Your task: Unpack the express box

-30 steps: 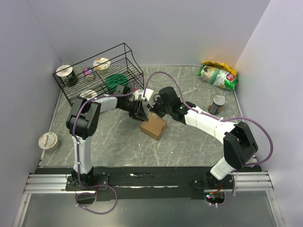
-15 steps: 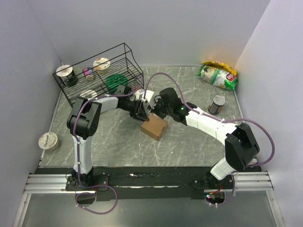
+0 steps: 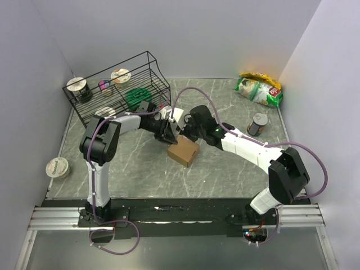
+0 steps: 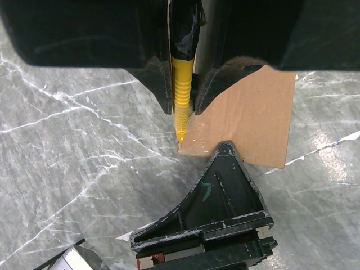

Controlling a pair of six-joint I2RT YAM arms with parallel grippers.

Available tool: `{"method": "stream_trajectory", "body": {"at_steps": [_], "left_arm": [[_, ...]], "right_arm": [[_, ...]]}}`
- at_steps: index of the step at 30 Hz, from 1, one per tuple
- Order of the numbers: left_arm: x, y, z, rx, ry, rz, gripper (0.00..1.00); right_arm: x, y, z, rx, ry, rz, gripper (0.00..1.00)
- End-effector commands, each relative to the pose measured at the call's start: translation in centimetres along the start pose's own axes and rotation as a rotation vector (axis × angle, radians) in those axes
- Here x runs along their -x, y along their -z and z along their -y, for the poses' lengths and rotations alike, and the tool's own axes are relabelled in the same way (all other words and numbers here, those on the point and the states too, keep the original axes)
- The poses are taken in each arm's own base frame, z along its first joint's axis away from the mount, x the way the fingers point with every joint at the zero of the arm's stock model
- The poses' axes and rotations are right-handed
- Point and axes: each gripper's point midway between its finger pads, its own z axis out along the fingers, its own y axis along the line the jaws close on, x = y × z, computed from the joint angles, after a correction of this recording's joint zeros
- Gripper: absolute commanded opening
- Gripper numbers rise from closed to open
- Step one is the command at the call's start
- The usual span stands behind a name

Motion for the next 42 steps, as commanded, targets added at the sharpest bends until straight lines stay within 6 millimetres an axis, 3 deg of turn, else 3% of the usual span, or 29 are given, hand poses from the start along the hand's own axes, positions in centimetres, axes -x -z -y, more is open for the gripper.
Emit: {"method": "stream_trajectory", "body": {"at_steps": [1, 24, 28, 31, 32, 35, 37, 40, 42], "left_arm": [[-1.9, -1.3, -5.4, 0.191, 0.033, -0.036, 0.01], [-1.9, -1.4, -5.7, 0.201, 0.036, -0.038, 0.01], [-1.5, -0.7, -4.4, 0.173, 0.01, -0.025, 0.01], [-0.8, 0.4, -1.8, 0.076, -0.027, 0.003, 0.26], [-0.3, 0.6, -1.0, 0.047, -0.046, 0.02, 0.39], [0.6, 1.3, 1.6, -0.066, -0.081, 0.026, 0.55], [0.9, 0.6, 1.7, -0.074, -0.06, 0.0, 0.59], [1.3, -0.6, -0.3, 0.002, 0.0, -0.015, 0.58], [1.3, -1.2, -0.5, -0.02, 0.027, -0.024, 0.58]], "right_arm": [[-3.0, 1.4, -0.4, -0.01, -0.027, -0.132, 0.0], [-5.5, 3.1, -1.8, -0.002, -0.068, -0.199, 0.0], [-4.3, 2.3, -1.1, -0.013, -0.051, -0.171, 0.0], [-3.0, 1.7, -0.5, -0.014, -0.032, -0.141, 0.0], [-2.7, 1.6, -0.4, -0.011, -0.025, -0.137, 0.0], [-2.0, 1.0, -0.2, -0.003, -0.016, -0.121, 0.0], [-1.4, 0.8, -0.2, 0.008, -0.01, -0.105, 0.0], [-0.8, 0.5, -0.1, 0.008, 0.001, -0.097, 0.0], [-0.8, 0.3, 0.0, 0.008, 0.005, -0.097, 0.0]]}}
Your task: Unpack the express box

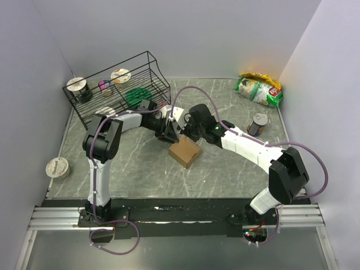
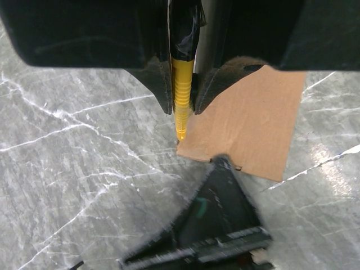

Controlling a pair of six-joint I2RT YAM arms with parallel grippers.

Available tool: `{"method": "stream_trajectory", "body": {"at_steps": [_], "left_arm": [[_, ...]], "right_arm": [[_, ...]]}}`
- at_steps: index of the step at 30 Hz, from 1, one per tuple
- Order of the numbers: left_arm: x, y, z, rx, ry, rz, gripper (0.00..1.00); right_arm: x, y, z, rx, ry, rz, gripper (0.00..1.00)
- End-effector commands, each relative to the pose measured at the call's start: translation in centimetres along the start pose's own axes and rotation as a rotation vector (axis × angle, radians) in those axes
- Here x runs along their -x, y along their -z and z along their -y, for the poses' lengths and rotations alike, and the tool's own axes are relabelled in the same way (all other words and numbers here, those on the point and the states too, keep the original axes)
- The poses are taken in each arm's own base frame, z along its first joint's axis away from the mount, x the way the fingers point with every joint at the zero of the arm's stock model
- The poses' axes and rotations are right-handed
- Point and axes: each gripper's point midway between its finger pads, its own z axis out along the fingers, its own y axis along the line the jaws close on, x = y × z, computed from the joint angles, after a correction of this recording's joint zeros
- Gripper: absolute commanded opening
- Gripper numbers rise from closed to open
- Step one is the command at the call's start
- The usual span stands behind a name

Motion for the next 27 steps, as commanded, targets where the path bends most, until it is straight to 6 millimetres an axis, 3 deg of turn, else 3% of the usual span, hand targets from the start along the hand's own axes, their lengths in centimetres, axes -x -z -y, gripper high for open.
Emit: {"method": "stream_trajectory", "body": {"at_steps": [1, 8, 9, 10, 14, 19, 27], "left_arm": [[0.4, -1.4, -0.1, -0.026, 0.036, -0.03, 0.58], [0.0, -3.0, -0.5, -0.02, 0.044, -0.07, 0.5], [-0.1, -3.1, -0.6, -0.008, 0.044, -0.071, 0.46], [0.0, -3.1, -0.8, 0.008, 0.043, -0.065, 0.34], [-0.5, -3.1, -1.8, 0.058, 0.048, -0.064, 0.16], [-0.9, -3.3, -2.4, 0.071, 0.054, -0.07, 0.14], [-0.3, -3.0, -1.0, 0.052, 0.019, -0.061, 0.14]], "right_arm": [[-0.3, -0.5, -0.2, 0.017, 0.019, -0.034, 0.0], [0.3, -0.9, -0.1, 0.009, 0.013, -0.017, 0.0], [0.5, -0.9, 0.0, 0.003, 0.015, -0.017, 0.0], [0.6, -0.8, 0.2, -0.005, 0.016, -0.02, 0.0], [0.5, 0.3, 0.9, -0.038, 0.034, -0.021, 0.0], [1.7, 2.9, 1.0, -0.056, 0.009, 0.044, 0.0], [0.5, 2.1, 0.7, -0.051, 0.012, 0.021, 0.0]]}}
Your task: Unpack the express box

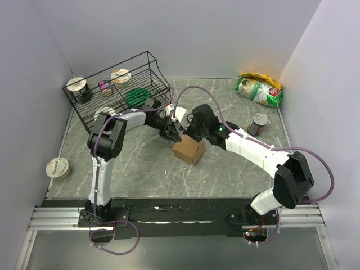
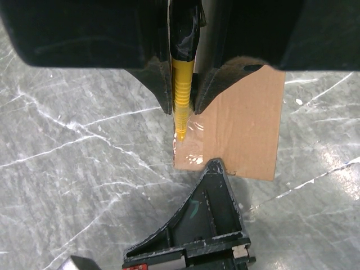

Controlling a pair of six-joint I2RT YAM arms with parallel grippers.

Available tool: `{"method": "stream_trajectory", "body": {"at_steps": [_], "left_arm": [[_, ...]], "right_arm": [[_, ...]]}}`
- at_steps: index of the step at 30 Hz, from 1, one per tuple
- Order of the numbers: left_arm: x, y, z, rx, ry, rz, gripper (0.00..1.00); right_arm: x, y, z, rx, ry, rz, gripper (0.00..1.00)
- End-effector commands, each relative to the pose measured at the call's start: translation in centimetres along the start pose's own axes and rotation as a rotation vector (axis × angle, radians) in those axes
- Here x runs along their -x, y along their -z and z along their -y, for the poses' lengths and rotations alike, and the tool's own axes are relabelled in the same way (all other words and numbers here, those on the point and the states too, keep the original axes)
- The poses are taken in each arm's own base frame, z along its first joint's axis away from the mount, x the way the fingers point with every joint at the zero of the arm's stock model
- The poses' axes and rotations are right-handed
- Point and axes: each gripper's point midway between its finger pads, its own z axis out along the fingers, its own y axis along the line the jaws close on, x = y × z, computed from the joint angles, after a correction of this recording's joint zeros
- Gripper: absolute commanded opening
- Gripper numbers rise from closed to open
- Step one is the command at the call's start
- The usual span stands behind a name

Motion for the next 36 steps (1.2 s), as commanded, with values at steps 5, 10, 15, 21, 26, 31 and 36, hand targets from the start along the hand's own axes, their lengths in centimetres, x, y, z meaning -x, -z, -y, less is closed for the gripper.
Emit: {"method": "stream_trajectory", "body": {"at_steps": [5, 10, 15, 21, 26, 31, 36], "left_arm": [[0.1, 0.2, -0.4, 0.139, -0.073, 0.024, 0.44], [1.4, 2.1, 1.7, 0.171, -0.162, 0.102, 0.63], [1.4, 1.3, 2.0, 0.156, -0.158, 0.077, 0.68], [0.6, -0.7, 0.2, 0.147, -0.093, 0.018, 0.68], [0.0, -1.9, -1.0, 0.172, -0.085, -0.011, 0.64], [-0.3, -2.2, -1.2, 0.177, -0.081, -0.018, 0.63], [-0.4, -2.2, -1.2, 0.184, -0.08, -0.016, 0.62]], "right_arm": [[0.8, 0.0, 0.9, -0.038, 0.001, 0.021, 0.0], [0.7, 1.3, 2.0, -0.064, -0.018, 0.023, 0.0], [0.2, 1.8, 2.3, -0.072, -0.038, 0.015, 0.0], [0.2, 1.1, 2.0, -0.062, -0.062, 0.032, 0.0], [0.7, 0.7, 1.8, -0.048, -0.05, 0.057, 0.0], [0.7, 0.3, 1.8, -0.05, -0.044, 0.068, 0.0], [0.8, -0.1, 1.6, -0.042, -0.048, 0.067, 0.0]]}}
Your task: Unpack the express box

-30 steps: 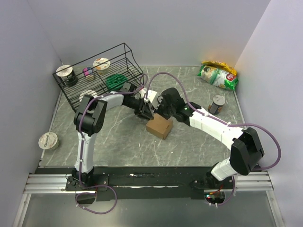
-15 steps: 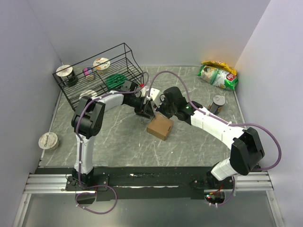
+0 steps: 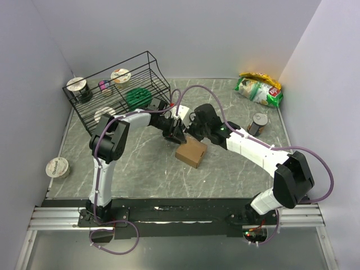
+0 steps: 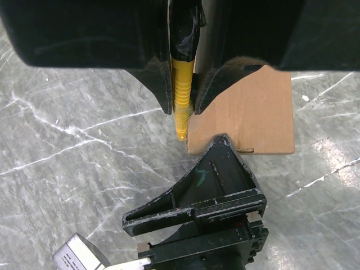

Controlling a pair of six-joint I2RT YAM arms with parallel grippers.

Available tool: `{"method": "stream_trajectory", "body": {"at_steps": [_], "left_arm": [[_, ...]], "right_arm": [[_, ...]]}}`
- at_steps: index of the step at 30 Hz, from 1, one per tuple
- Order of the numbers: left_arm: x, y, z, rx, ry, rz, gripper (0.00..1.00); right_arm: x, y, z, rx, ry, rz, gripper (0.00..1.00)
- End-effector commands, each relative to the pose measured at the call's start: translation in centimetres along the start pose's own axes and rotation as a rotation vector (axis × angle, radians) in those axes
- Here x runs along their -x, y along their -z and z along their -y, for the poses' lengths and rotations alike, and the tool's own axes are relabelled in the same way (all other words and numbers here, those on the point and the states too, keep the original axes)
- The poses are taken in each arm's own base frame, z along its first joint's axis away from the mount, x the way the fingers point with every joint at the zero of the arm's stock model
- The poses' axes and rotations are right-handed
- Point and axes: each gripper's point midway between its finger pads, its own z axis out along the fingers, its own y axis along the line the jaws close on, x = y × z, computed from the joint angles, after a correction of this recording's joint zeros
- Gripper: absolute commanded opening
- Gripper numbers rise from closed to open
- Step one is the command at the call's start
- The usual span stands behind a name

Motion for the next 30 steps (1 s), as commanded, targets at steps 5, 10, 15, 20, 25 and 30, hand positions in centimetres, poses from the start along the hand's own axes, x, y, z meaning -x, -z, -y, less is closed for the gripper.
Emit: {"method": "stream_trajectory", "body": {"at_steps": [5, 10, 15, 20, 25, 30], "left_arm": [[-0.5, -0.8, -1.1, 0.052, -0.002, -0.015, 0.62], [-0.5, -0.8, -1.2, 0.054, -0.001, -0.016, 0.61], [-0.6, -0.8, -1.2, 0.056, 0.001, -0.017, 0.61], [-0.7, -0.8, -1.2, 0.056, -0.002, -0.017, 0.6], [-0.7, -0.8, -1.4, 0.06, 0.001, -0.017, 0.6], [-0.6, -0.8, -1.4, 0.061, 0.001, -0.017, 0.6]], "right_arm": [[1.5, 0.1, 0.5, -0.019, -0.011, 0.063, 0.0], [1.6, 0.0, 0.1, -0.006, -0.013, 0.062, 0.0], [1.8, -0.3, -0.1, 0.001, -0.005, 0.065, 0.0], [2.0, -0.6, -0.2, 0.008, -0.002, 0.065, 0.0], [1.7, -0.8, -0.3, 0.013, 0.006, 0.056, 0.0], [1.4, -1.0, -0.4, 0.011, 0.017, 0.048, 0.0]]}}
